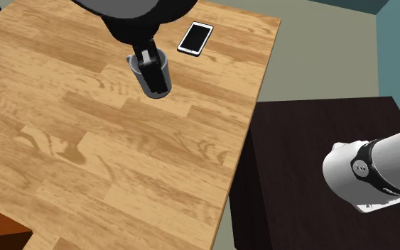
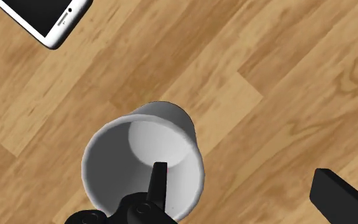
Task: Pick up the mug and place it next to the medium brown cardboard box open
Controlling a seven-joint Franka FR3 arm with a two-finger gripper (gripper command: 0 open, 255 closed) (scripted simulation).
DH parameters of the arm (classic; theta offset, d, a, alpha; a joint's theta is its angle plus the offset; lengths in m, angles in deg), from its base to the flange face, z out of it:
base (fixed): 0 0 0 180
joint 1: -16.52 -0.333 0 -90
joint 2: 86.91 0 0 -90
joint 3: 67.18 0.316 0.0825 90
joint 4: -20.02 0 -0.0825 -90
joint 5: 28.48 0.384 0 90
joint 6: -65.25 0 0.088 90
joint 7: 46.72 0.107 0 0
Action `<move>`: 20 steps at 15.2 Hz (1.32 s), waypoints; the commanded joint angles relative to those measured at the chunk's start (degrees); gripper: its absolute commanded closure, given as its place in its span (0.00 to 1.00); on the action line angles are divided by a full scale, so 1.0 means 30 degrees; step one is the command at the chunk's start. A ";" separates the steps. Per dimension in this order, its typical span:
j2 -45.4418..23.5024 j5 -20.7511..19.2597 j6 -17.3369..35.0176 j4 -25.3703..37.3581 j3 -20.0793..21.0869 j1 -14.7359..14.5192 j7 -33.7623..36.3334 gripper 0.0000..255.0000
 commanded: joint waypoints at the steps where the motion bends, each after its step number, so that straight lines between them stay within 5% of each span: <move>1: -0.1476 0.0080 0.0460 0.1148 -0.0137 0.0175 -0.0481 0.00; 9: -0.2570 0.0298 0.2300 0.0393 -0.0163 0.0347 -0.0651 0.00; 17: -0.2568 0.0297 0.2296 0.0395 -0.0162 0.0348 -0.0651 0.00; 18: -0.2568 0.0297 0.2296 0.0395 -0.0162 0.0348 -0.0651 1.00; 20: -0.2568 0.0297 0.2296 0.0395 -0.0162 0.0348 -0.0651 1.00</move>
